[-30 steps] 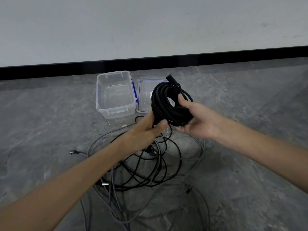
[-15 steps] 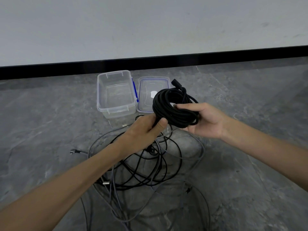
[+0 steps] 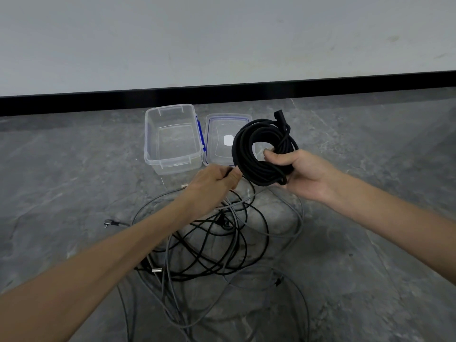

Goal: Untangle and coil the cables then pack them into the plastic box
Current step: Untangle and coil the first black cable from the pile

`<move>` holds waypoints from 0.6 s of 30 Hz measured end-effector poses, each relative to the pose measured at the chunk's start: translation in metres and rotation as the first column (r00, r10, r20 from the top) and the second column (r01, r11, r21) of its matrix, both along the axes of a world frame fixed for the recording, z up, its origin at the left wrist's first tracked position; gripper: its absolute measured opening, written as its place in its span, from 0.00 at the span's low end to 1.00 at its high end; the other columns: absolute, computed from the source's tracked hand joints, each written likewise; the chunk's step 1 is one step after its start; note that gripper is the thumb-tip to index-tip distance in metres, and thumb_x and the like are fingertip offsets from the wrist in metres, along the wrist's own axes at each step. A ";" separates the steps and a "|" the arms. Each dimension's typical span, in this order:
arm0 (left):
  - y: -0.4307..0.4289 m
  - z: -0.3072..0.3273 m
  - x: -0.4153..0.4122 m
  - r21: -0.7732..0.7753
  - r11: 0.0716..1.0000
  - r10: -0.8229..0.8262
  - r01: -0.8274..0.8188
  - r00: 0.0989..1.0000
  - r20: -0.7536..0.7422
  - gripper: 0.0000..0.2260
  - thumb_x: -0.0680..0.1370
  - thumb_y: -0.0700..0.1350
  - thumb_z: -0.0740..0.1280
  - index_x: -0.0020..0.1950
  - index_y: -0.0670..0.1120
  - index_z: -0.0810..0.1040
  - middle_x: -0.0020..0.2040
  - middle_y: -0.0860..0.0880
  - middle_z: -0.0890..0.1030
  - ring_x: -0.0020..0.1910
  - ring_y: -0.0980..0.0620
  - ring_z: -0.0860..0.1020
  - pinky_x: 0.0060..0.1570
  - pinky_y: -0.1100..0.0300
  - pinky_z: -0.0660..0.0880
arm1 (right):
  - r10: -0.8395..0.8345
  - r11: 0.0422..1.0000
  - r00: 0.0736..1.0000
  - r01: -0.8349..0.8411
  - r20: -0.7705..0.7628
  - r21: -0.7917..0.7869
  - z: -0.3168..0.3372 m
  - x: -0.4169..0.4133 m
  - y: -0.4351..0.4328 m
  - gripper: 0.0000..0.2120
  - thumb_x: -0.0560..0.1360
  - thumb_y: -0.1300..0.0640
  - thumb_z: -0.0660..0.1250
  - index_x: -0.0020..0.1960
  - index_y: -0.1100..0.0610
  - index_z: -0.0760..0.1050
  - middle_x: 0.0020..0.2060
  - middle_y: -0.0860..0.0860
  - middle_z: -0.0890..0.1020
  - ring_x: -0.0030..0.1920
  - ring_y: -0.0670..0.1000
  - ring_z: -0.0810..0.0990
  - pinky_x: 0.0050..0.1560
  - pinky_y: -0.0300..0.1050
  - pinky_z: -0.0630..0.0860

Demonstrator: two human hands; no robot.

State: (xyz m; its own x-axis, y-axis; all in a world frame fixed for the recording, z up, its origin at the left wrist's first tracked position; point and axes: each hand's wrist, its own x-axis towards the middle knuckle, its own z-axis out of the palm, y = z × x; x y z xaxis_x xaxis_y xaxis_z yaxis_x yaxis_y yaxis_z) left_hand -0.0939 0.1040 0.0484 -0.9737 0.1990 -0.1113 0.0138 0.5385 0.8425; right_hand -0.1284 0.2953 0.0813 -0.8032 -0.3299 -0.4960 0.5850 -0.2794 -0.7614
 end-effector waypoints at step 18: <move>0.017 -0.011 -0.008 0.436 0.823 0.018 -0.364 0.784 0.620 0.20 0.80 0.59 0.57 0.55 0.45 0.79 0.45 0.48 0.81 0.45 0.50 0.76 0.51 0.58 0.74 | -0.164 0.985 0.986 0.163 0.021 0.057 -0.052 0.005 -0.004 0.17 0.75 0.67 0.66 0.64 0.64 0.74 0.58 0.61 0.81 0.52 0.55 0.82 0.51 0.43 0.80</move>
